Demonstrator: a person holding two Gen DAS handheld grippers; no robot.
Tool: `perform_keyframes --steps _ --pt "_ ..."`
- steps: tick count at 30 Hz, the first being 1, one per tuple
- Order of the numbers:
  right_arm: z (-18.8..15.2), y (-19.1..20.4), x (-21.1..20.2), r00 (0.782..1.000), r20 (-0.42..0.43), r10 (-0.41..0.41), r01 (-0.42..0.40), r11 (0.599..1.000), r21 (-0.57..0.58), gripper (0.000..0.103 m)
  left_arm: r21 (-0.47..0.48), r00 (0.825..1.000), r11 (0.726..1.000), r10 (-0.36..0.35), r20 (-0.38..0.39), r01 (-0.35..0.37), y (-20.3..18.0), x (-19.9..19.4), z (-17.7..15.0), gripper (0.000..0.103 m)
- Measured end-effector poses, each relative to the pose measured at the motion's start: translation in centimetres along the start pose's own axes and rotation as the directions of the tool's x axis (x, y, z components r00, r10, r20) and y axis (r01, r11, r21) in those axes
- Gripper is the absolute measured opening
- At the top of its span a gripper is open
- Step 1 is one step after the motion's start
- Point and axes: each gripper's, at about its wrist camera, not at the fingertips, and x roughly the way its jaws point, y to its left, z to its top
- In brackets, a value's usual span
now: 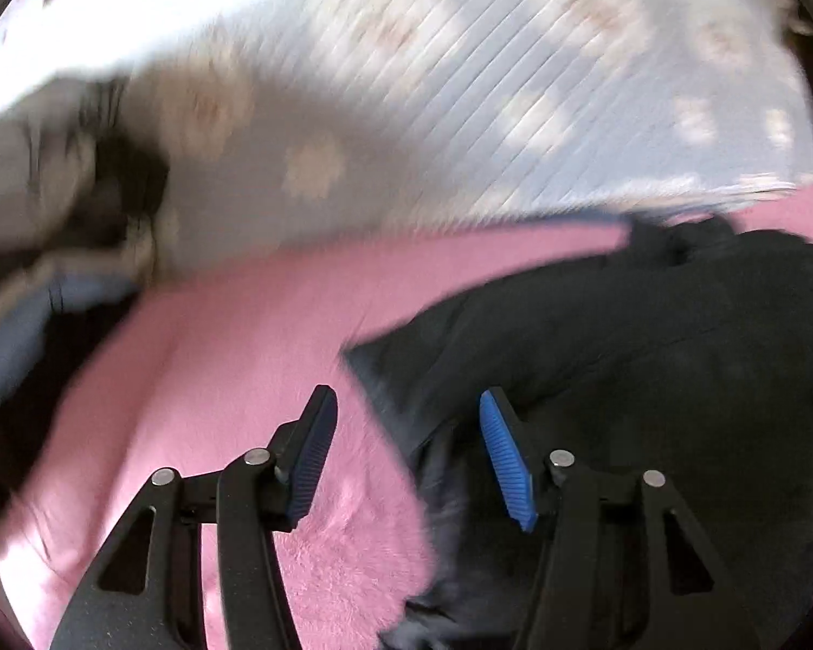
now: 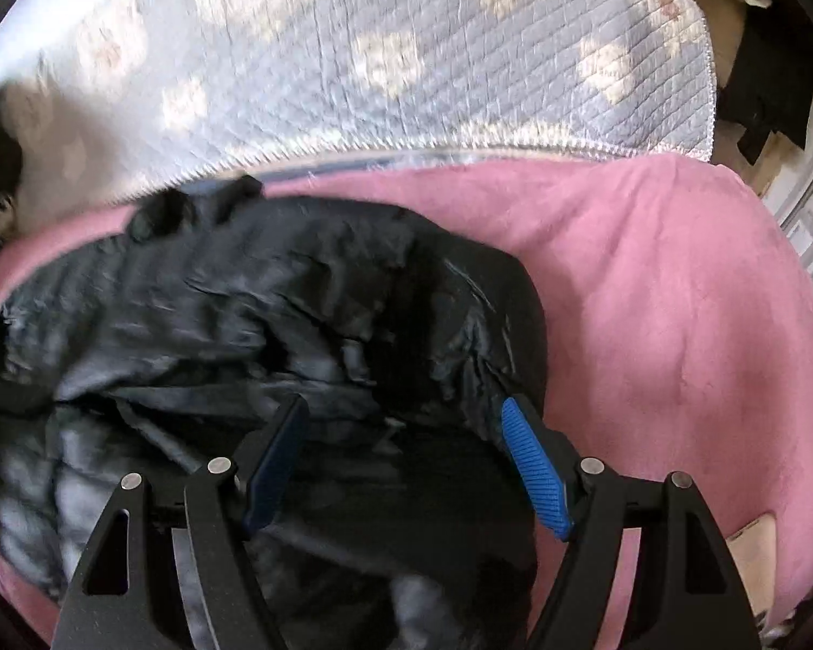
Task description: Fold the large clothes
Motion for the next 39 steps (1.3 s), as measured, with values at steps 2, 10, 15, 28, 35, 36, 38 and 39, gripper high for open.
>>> perform_keyframes --steps 2,10,15,28,35,36,38,39 --pt "-0.4 1.0 -2.4 0.996 0.044 0.072 -0.073 0.997 0.014 0.076 0.028 0.993 0.998 -0.062 0.096 0.06 -1.0 -3.9 0.4 0.068" --pt "-5.8 5.2 -8.2 0.966 0.231 0.118 -0.112 0.993 -0.04 0.079 0.039 0.909 0.988 -0.155 0.386 0.152 -5.0 -16.2 -1.5 0.103" --pt "-9.7 6.3 -11.3 0.939 0.279 0.201 -0.183 0.979 -0.091 0.087 0.078 0.87 0.987 -0.158 0.468 0.137 -7.2 -21.2 -4.5 0.103" --pt "-14.6 9.5 -9.7 0.955 0.285 0.082 -0.002 0.963 -0.27 0.093 0.129 0.923 0.98 -0.186 0.336 0.151 -11.9 -18.0 -10.9 0.103" --pt "-16.2 10.0 -8.3 0.964 0.253 0.087 -0.002 0.948 -0.319 0.093 0.322 0.956 0.923 -0.265 0.13 0.212 -15.2 -14.5 -13.6 0.103" --pt "-16.5 10.4 -8.1 0.966 0.243 0.085 0.003 0.94 -0.341 0.093 0.363 0.962 0.91 -0.254 0.105 0.201 -16.0 -14.0 -14.2 0.103" --pt "-17.2 11.0 -7.6 0.97 0.23 0.073 0.021 0.925 -0.38 0.093 0.419 0.972 0.892 -0.22 0.076 0.169 -17.1 -13.4 -15.3 0.103" --pt "-17.5 11.3 -7.4 0.972 0.224 0.065 0.03 0.917 -0.398 0.093 0.433 0.976 0.887 -0.208 0.068 0.158 -17.4 -13.1 -15.7 0.103"
